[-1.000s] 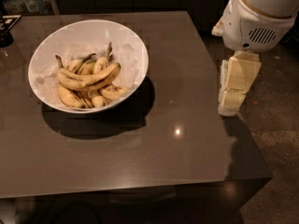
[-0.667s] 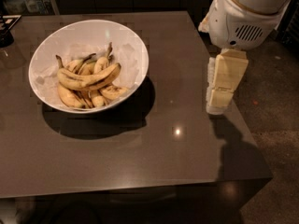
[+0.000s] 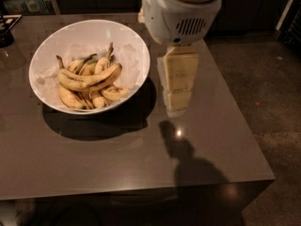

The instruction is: Pick banana from white bowl

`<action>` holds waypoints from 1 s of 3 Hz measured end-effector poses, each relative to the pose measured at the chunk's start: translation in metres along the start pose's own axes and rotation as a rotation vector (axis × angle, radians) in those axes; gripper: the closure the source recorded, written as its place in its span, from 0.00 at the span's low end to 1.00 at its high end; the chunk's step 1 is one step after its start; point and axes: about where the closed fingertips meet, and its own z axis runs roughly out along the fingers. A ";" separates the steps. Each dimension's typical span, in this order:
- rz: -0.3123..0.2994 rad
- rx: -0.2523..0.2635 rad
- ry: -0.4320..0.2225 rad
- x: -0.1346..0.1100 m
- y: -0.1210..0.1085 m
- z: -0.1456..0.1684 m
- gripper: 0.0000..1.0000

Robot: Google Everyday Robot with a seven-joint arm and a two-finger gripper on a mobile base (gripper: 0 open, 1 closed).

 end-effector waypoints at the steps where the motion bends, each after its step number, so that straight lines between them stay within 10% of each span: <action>1: -0.007 0.028 -0.007 -0.006 -0.001 -0.009 0.00; 3: 0.006 0.093 0.016 -0.040 -0.020 0.000 0.00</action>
Offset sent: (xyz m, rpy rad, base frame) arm 0.0014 0.0151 -0.0086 0.0197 -0.0330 -0.0302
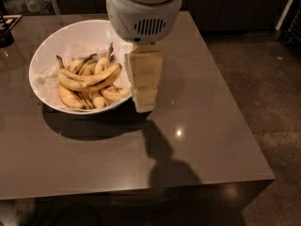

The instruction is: Pick banana from white bowl

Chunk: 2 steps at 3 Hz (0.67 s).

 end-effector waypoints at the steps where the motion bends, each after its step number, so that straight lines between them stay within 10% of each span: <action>1: 0.010 -0.031 0.012 -0.017 -0.023 0.029 0.00; 2: 0.024 -0.068 -0.040 -0.019 -0.043 0.048 0.00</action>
Offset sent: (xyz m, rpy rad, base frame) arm 0.0806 0.0439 -0.0464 0.0767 0.1927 0.0313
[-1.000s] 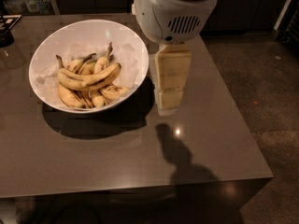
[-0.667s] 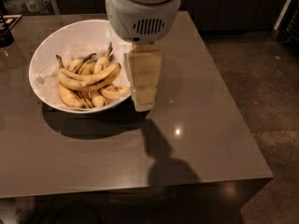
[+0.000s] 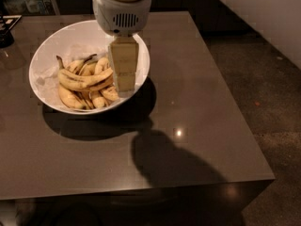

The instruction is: Pick banana from white bowl

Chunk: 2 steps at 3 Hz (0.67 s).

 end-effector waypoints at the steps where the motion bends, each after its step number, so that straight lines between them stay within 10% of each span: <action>1: 0.006 0.021 -0.007 -0.001 -0.001 0.000 0.00; 2: -0.028 0.027 -0.007 -0.017 -0.014 0.009 0.00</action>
Offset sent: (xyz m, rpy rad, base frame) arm 0.0328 0.0546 -0.0117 -0.0167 -0.0183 0.0814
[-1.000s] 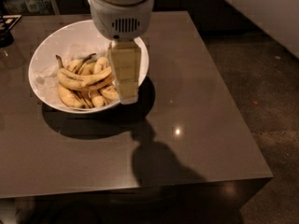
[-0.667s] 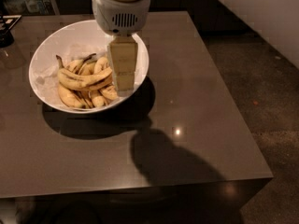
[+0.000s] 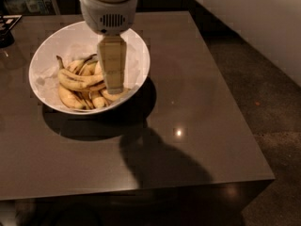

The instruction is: Pick banana from white bowl

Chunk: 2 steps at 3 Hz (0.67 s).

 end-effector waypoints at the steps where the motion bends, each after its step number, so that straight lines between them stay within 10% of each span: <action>1: -0.012 -0.023 -0.008 -0.011 -0.015 0.017 0.00; 2: -0.001 -0.071 -0.019 -0.016 -0.024 0.042 0.10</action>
Offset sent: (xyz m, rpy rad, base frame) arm 0.0488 0.0392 -0.0532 -0.0170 0.1522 0.0109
